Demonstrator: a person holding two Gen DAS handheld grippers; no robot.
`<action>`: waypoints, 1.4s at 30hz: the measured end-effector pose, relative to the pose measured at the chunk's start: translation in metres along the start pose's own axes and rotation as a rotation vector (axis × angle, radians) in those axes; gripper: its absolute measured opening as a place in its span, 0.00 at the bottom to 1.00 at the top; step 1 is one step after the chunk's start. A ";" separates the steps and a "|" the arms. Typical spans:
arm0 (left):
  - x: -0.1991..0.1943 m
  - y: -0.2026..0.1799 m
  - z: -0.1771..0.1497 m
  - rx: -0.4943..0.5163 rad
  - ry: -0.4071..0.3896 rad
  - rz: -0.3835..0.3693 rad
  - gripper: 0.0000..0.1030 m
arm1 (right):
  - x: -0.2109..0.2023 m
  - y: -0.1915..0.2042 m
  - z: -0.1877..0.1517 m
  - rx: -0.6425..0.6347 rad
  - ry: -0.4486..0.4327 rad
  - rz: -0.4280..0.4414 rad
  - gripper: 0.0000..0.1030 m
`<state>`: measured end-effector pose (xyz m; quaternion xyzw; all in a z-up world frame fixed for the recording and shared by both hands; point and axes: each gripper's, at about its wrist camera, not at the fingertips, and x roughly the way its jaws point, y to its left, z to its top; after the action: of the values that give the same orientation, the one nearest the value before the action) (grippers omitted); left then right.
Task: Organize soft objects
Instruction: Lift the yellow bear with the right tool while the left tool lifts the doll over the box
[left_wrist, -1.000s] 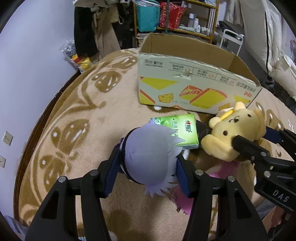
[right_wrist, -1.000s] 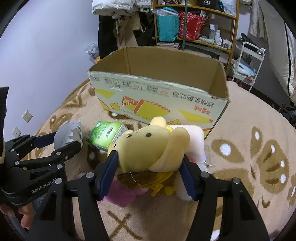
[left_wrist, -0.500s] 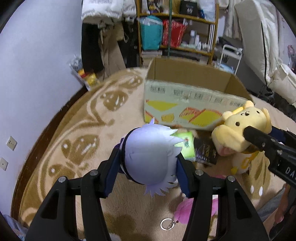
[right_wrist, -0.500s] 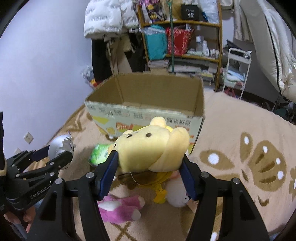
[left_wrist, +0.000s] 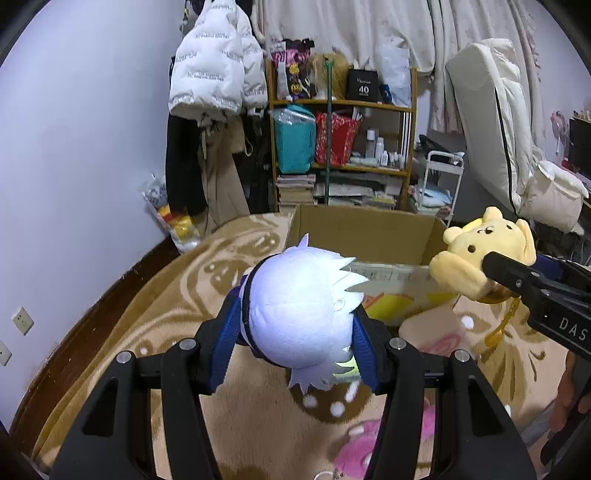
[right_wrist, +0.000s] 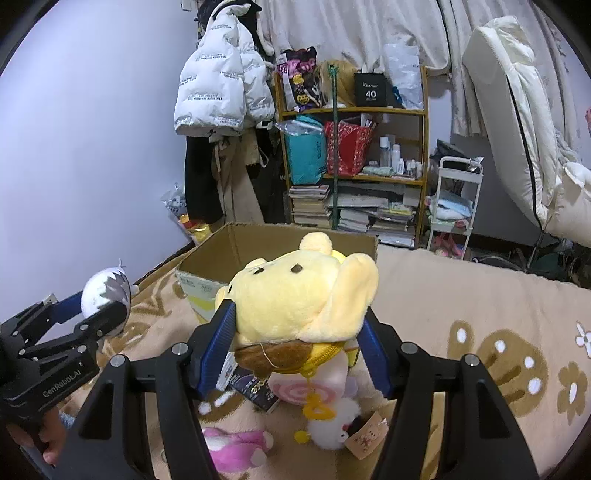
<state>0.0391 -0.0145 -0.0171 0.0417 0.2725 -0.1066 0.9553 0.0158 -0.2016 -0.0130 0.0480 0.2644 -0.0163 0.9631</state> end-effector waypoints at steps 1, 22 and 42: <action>0.000 0.000 0.001 -0.004 -0.010 0.006 0.53 | -0.001 0.000 0.001 -0.003 -0.011 -0.006 0.66; 0.018 -0.029 0.045 0.110 -0.177 -0.017 0.54 | 0.018 -0.021 0.036 0.045 -0.098 0.018 0.66; 0.065 -0.040 0.076 0.115 -0.172 -0.062 0.54 | 0.049 -0.030 0.048 0.028 -0.066 0.033 0.66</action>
<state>0.1228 -0.0758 0.0123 0.0787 0.1840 -0.1546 0.9675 0.0800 -0.2367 0.0004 0.0652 0.2314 -0.0058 0.9707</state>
